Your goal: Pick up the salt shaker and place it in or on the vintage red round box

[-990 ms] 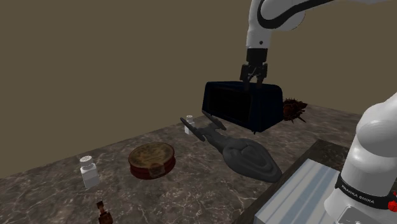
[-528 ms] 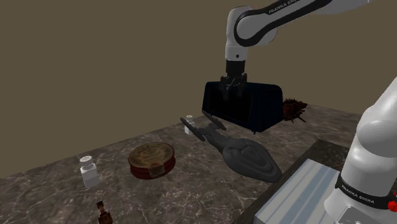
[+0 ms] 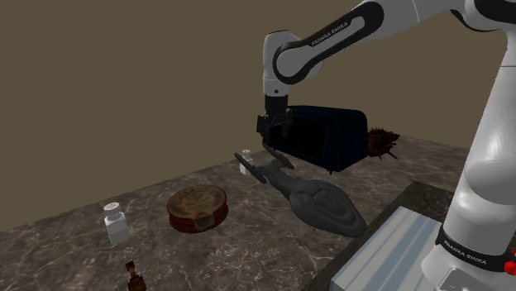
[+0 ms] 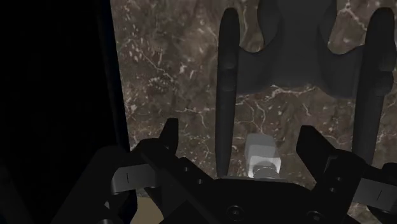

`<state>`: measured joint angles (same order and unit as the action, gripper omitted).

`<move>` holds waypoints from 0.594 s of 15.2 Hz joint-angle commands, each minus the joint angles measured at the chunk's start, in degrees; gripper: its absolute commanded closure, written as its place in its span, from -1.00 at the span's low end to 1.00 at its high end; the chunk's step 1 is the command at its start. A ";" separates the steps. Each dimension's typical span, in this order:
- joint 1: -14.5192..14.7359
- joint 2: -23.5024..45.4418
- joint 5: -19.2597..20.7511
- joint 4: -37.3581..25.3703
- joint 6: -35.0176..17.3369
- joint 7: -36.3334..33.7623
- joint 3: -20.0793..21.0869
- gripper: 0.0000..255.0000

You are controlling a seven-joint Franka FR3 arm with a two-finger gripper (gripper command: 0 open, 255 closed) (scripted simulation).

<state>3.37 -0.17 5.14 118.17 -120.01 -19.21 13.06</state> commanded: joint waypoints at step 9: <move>4.42 20.51 9.41 -17.91 -1.83 -9.03 0.49 -1.00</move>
<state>7.41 19.21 14.01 101.30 -121.77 -27.70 13.62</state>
